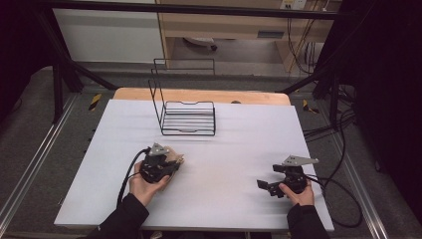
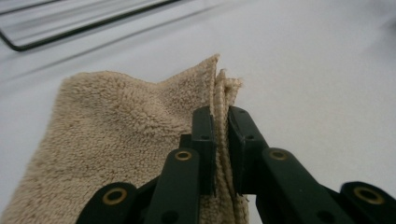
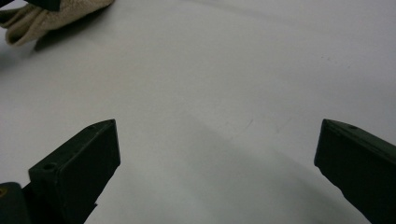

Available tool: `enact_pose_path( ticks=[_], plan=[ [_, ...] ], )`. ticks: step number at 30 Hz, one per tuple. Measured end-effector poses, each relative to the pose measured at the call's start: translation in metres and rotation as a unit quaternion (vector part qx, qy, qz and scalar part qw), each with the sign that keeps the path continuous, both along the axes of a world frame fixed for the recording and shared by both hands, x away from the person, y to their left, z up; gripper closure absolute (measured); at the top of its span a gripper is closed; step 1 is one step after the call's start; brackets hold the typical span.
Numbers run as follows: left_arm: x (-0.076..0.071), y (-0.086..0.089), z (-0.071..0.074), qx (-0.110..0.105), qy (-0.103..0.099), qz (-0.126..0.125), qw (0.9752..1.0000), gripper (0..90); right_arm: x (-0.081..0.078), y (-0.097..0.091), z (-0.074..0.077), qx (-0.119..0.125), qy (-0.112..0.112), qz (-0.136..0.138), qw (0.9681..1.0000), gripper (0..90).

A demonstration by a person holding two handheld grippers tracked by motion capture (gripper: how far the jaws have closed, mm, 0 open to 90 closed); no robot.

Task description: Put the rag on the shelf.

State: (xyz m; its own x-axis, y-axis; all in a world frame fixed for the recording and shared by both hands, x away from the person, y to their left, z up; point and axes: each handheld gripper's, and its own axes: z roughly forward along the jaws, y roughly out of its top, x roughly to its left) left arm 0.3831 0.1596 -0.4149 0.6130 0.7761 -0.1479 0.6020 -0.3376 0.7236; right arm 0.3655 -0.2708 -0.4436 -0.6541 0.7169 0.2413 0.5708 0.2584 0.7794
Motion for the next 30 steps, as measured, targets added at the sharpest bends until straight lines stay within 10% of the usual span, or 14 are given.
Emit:
enact_pose_path(
  ticks=[12,20,30],
  plan=[
    [0.007,0.003,-0.004,-0.013,0.008,-0.039,0.9991,58.7,0.000,0.001,0.000,-0.001,0.000,0.002,1.0000,0.9],
    [0.009,0.064,0.011,0.015,-0.021,-0.012,0.9996,40.2,-0.001,0.006,0.001,0.000,-0.004,-0.006,1.0000,1.0],
    [0.015,0.107,-0.013,0.030,0.022,0.020,0.9991,45.5,0.000,0.023,0.003,-0.010,-0.004,-0.009,0.9999,0.6]
  ],
)
